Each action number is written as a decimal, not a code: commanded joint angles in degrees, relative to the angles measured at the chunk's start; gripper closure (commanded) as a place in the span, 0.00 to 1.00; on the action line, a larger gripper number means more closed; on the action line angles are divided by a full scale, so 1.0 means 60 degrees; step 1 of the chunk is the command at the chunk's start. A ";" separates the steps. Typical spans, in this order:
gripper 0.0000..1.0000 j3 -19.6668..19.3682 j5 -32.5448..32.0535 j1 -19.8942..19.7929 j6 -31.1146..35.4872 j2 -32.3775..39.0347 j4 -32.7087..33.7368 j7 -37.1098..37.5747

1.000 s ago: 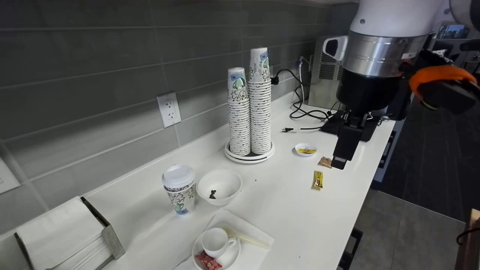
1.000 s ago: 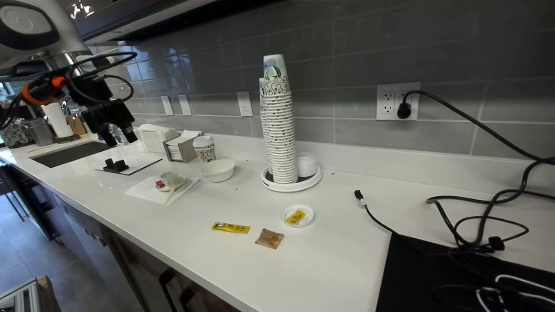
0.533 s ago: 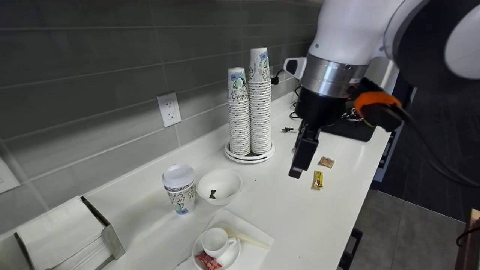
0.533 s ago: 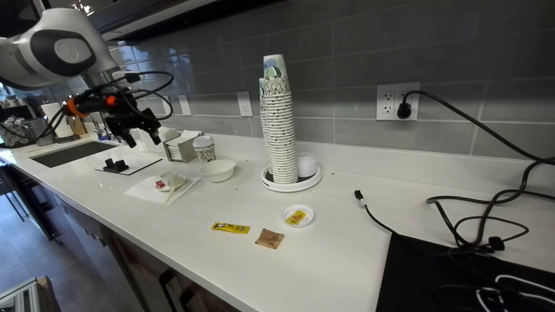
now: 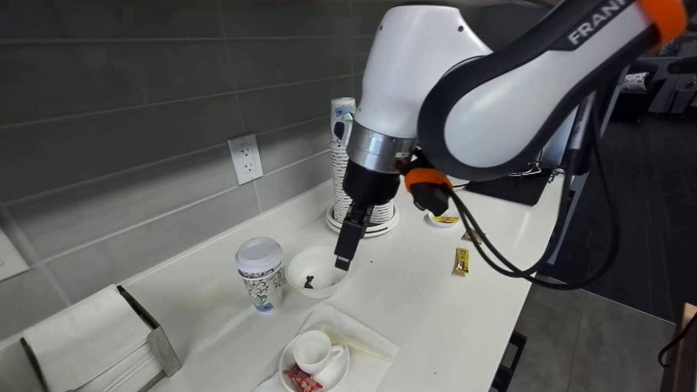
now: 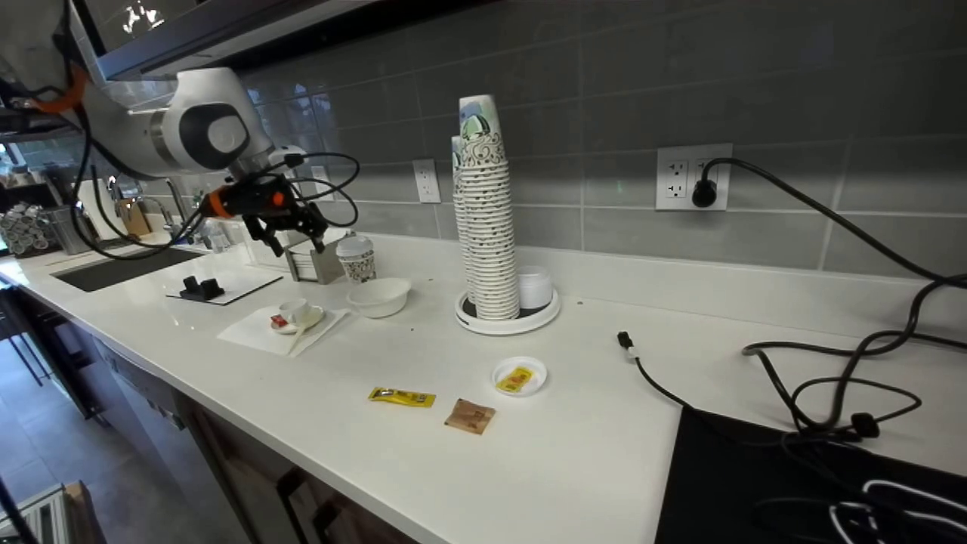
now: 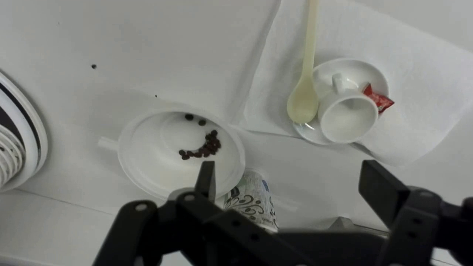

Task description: Remove the white lid from the paper cup and put it on the table

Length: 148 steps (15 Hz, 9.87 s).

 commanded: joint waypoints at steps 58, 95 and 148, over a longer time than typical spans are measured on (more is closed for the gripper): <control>0.00 -0.3534 -0.2776 0.4060 -0.3637 0.6288 0.9215 0.8392; 0.00 -0.2849 -0.1255 0.3120 -0.2626 0.6250 0.8909 0.7949; 0.42 -0.3232 -0.2082 0.3802 -0.4694 0.4732 0.8627 0.7428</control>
